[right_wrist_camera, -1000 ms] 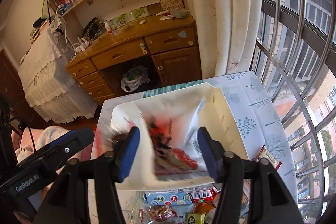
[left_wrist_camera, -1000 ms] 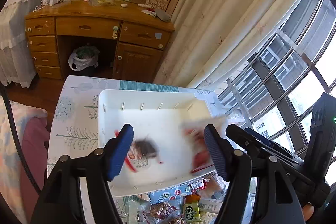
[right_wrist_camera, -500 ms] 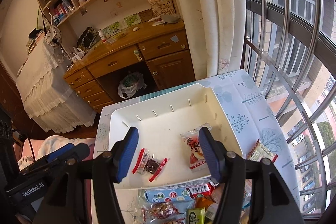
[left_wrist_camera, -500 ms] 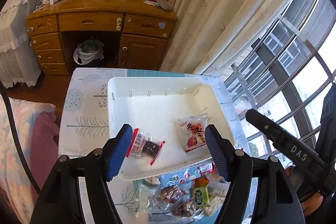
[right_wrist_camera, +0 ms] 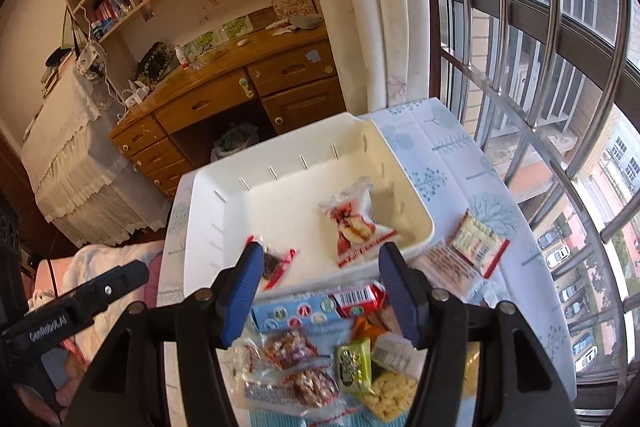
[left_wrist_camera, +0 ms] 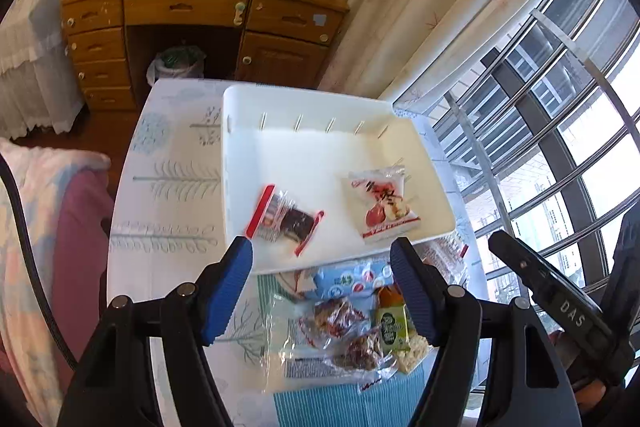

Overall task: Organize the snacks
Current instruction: 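Lower both bags into the white tray and open both tools, then withdraw both tools from the tray back toward the remaining snacks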

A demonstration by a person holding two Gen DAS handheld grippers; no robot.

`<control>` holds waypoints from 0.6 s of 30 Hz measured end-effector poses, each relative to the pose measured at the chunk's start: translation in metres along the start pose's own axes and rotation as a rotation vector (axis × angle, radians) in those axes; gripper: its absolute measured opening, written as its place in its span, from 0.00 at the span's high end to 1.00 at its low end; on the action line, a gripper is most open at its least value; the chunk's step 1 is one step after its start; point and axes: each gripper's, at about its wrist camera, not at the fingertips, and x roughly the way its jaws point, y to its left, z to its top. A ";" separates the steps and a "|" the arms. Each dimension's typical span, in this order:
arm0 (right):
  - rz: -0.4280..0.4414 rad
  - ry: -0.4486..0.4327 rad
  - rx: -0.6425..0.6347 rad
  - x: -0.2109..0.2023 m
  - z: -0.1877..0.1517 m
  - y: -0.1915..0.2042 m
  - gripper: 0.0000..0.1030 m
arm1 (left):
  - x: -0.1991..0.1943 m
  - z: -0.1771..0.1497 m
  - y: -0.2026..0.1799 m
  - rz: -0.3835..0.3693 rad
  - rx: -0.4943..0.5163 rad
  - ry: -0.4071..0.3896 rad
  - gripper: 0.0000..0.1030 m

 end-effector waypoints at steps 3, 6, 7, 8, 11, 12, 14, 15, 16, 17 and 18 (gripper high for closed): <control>-0.002 0.023 -0.019 -0.002 -0.018 -0.001 0.41 | 0.000 -0.013 0.003 0.007 -0.006 0.020 0.32; -0.002 0.045 -0.032 -0.003 -0.033 -0.005 0.41 | -0.001 -0.027 0.003 0.018 -0.013 0.039 0.32; 0.001 0.054 -0.037 -0.003 -0.038 -0.007 0.41 | -0.002 -0.030 0.003 0.020 -0.015 0.043 0.32; 0.004 0.063 -0.039 -0.003 -0.043 -0.009 0.41 | -0.003 -0.034 0.002 0.023 -0.019 0.047 0.32; 0.016 0.091 -0.024 -0.004 -0.054 -0.017 0.41 | -0.007 -0.043 0.000 0.037 -0.026 0.054 0.32; 0.027 0.102 -0.020 -0.004 -0.058 -0.020 0.41 | -0.008 -0.045 -0.001 0.041 -0.029 0.057 0.32; 0.037 0.115 -0.030 -0.005 -0.063 -0.024 0.41 | -0.011 -0.051 -0.005 0.046 -0.037 0.064 0.32; 0.040 0.119 -0.040 -0.005 -0.065 -0.027 0.41 | -0.012 -0.053 -0.007 0.047 -0.040 0.067 0.32; 0.041 0.123 -0.046 -0.005 -0.067 -0.030 0.41 | -0.012 -0.057 -0.011 0.047 -0.042 0.071 0.32; 0.044 0.128 -0.052 -0.005 -0.069 -0.032 0.41 | -0.012 -0.058 -0.014 0.049 -0.044 0.073 0.32; 0.050 0.136 -0.062 -0.005 -0.071 -0.035 0.41 | -0.011 -0.060 -0.018 0.056 -0.052 0.078 0.31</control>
